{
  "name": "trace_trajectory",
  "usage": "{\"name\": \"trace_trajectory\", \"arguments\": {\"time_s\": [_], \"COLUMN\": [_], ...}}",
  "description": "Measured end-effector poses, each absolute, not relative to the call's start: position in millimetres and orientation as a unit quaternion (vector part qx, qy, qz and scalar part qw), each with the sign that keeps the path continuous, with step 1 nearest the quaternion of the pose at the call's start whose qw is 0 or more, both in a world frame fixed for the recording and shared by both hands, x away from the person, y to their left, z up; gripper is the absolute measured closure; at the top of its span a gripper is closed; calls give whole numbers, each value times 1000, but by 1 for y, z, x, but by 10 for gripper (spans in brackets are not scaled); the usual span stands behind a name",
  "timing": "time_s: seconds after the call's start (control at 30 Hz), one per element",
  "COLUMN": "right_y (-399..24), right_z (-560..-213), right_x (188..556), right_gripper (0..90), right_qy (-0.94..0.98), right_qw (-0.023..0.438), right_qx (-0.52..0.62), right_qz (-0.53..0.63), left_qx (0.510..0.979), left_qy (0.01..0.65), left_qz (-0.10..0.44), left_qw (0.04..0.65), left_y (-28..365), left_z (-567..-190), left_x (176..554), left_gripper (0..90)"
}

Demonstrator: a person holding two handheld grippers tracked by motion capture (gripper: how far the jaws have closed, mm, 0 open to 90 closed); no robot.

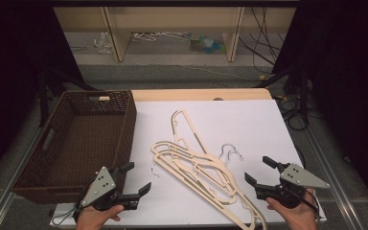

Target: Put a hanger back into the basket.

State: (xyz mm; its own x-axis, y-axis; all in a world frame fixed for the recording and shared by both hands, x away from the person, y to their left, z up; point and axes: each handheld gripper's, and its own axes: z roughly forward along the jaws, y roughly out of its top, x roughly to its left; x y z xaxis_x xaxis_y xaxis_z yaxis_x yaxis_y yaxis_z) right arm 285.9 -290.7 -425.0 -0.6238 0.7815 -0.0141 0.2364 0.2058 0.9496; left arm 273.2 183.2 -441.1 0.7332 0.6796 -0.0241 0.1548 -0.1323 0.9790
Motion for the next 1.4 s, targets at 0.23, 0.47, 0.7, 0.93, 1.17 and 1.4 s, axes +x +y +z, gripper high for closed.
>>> {"name": "trace_trajectory", "arguments": {"time_s": [0.23, 0.47, 0.7, 0.93, 1.17, 1.4], "right_y": [-290, -289, -290, -292, -286, -278], "right_z": [-427, -431, -437, -449, -463, -471], "right_x": [287, 289, 291, 293, 293, 298], "right_gripper": [207, 225, 310, 421, 498, 601], "right_qy": [743, 763, 785, 812, 843, 861], "right_qw": [245, 224, 188, 115, 73, 49], "right_qx": [348, 354, 369, 395, 395, 381], "right_qz": [517, 493, 460, 413, 358, 332], "left_qx": [723, 727, 729, 730, 732, 742], "left_qy": [288, 286, 277, 287, 281, 272], "left_qz": [221, 217, 216, 212, 210, 213], "left_qw": [588, 586, 588, 583, 584, 575], "left_y": [183, 181, 180, 178, 177, 176], "left_z": [-441, -442, -443, -443, -444, -444], "left_x": [273, 273, 274, 272, 273, 273], "left_gripper": [160, 160, 159, 159, 159, 160]}}
